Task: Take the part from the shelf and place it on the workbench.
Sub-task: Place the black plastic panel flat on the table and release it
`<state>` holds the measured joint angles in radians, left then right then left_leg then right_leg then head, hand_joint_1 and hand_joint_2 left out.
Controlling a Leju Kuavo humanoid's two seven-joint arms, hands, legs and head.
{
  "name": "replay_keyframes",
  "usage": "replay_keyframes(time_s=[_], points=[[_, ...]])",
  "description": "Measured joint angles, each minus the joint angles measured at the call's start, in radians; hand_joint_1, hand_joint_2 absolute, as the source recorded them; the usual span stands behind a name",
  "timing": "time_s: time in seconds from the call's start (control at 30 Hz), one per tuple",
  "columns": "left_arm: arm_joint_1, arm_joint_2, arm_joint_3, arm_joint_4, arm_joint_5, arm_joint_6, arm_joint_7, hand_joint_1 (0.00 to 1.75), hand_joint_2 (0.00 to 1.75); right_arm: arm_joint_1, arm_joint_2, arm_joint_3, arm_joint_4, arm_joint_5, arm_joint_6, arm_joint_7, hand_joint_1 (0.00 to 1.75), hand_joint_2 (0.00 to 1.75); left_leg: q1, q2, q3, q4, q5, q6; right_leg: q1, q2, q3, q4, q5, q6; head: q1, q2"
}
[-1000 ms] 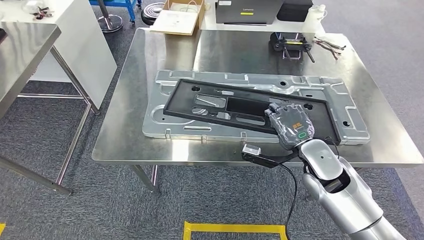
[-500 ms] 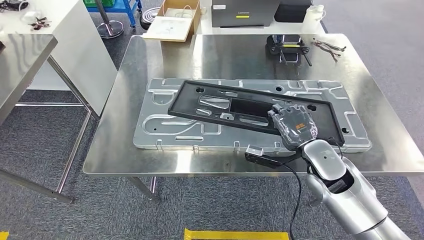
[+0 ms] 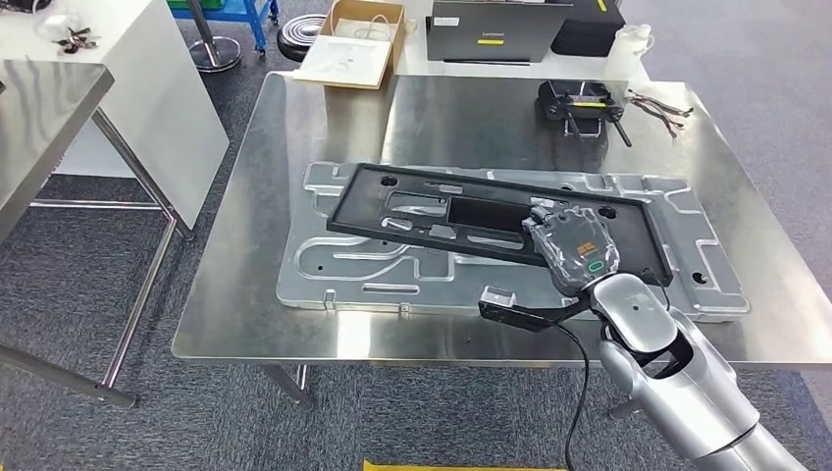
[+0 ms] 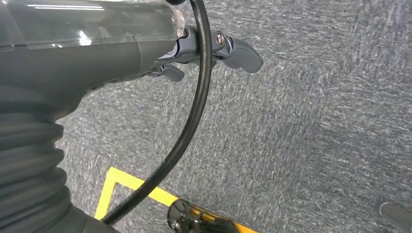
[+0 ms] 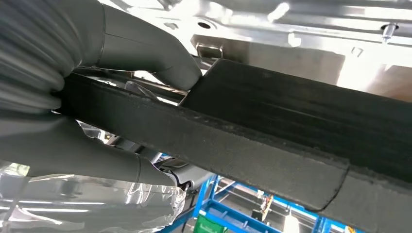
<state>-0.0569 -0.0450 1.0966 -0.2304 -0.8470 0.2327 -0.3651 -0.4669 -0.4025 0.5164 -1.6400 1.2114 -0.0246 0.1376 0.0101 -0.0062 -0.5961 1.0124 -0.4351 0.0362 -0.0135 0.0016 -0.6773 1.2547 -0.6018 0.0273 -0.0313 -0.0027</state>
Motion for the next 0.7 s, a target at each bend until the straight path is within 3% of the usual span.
replay_keyframes(time_s=[0.03,0.07,0.13,0.2,0.23,0.3,0.4,0.5,0.53,0.57,0.6,0.67,0.7], points=[[0.000,0.000,0.000,0.000,-0.001,0.000,0.000,0.00,1.75,0.001,0.000,0.001,0.002,0.000,0.001,0.000,1.75,1.75,0.000,0.000,0.004,0.000,-0.005,0.001,0.000,0.000,-0.032,0.040,0.000,0.001,0.000,0.000],[0.001,0.000,0.000,0.000,-0.001,0.000,0.000,0.00,1.75,0.001,0.000,0.002,0.005,0.000,0.002,0.000,1.75,1.75,0.000,-0.001,0.011,0.001,-0.010,0.000,0.000,0.000,-0.046,0.044,0.020,0.001,0.000,0.000],[0.001,-0.001,0.000,0.000,-0.002,0.000,0.000,0.00,1.75,0.001,0.000,0.003,0.008,-0.001,0.002,0.000,1.75,1.75,-0.001,-0.002,0.030,0.001,-0.024,-0.003,0.001,0.000,-0.016,-0.060,0.111,-0.006,0.000,0.000],[0.000,-0.002,0.001,0.000,-0.003,0.000,-0.001,0.00,1.75,-0.003,0.000,0.004,0.010,-0.001,0.002,0.000,1.75,1.75,-0.003,-0.004,0.044,0.002,-0.037,-0.010,0.006,-0.001,0.035,-0.185,0.173,-0.017,0.000,0.000],[-0.001,-0.002,0.001,0.000,-0.004,0.000,-0.001,0.00,1.75,-0.004,0.000,0.004,0.011,-0.002,0.002,0.000,1.75,1.75,-0.005,-0.004,0.046,0.002,-0.042,-0.014,0.009,0.000,0.048,-0.219,0.181,-0.021,0.000,0.000],[-0.002,-0.003,0.002,0.000,-0.004,0.000,-0.002,0.00,1.75,-0.006,0.000,0.004,0.013,-0.002,0.002,-0.001,1.75,1.75,-0.007,-0.004,0.048,-0.002,-0.047,-0.025,0.011,0.001,0.054,-0.235,0.170,-0.030,0.000,0.000],[-0.002,-0.003,0.002,-0.001,-0.006,0.000,-0.003,0.00,1.75,-0.006,0.000,0.005,0.014,-0.003,0.002,-0.001,1.75,1.75,-0.007,-0.001,0.040,0.034,-0.076,-0.041,0.001,0.002,0.073,-0.247,0.164,-0.043,0.000,0.000],[-0.002,-0.002,0.004,-0.001,-0.005,-0.011,-0.008,0.00,1.75,-0.006,0.001,0.008,0.015,-0.005,0.002,-0.001,1.75,1.75,-0.004,0.000,-0.059,0.224,-0.153,-0.051,0.002,0.000,0.091,-0.250,0.152,-0.056,0.000,0.000],[-0.001,-0.002,0.004,-0.001,-0.005,-0.015,-0.013,0.00,1.75,-0.004,0.001,0.009,0.015,-0.006,0.002,-0.001,1.75,1.75,-0.003,0.000,-0.092,0.275,-0.163,-0.052,0.003,0.000,0.096,-0.250,0.148,-0.057,0.000,0.000],[0.000,-0.002,0.005,-0.001,-0.004,-0.017,-0.018,0.00,1.75,-0.001,0.001,0.010,0.016,-0.007,0.002,-0.001,1.75,1.75,-0.003,0.000,-0.107,0.288,-0.151,-0.052,0.004,0.001,0.101,-0.249,0.143,-0.058,0.000,0.000],[0.001,-0.002,0.005,-0.001,-0.005,-0.018,-0.023,0.00,1.75,0.001,0.001,0.011,0.016,-0.008,0.002,-0.001,1.75,1.75,-0.003,0.000,-0.102,0.259,-0.118,-0.051,0.005,0.001,0.109,-0.249,0.138,-0.057,0.000,0.000],[0.000,0.000,0.005,-0.001,-0.005,-0.017,-0.027,0.00,1.75,0.004,0.001,0.011,0.017,-0.009,0.002,-0.001,1.75,1.75,-0.005,0.000,-0.049,0.124,-0.031,-0.041,0.007,0.003,0.124,-0.248,0.125,-0.054,0.000,0.000],[0.000,0.000,0.006,-0.001,-0.005,-0.017,-0.028,0.00,1.75,0.003,0.001,0.011,0.017,-0.010,0.002,-0.001,1.75,1.75,-0.007,-0.001,-0.023,0.063,-0.003,-0.035,0.009,0.003,0.128,-0.246,0.120,-0.051,0.000,0.000]])
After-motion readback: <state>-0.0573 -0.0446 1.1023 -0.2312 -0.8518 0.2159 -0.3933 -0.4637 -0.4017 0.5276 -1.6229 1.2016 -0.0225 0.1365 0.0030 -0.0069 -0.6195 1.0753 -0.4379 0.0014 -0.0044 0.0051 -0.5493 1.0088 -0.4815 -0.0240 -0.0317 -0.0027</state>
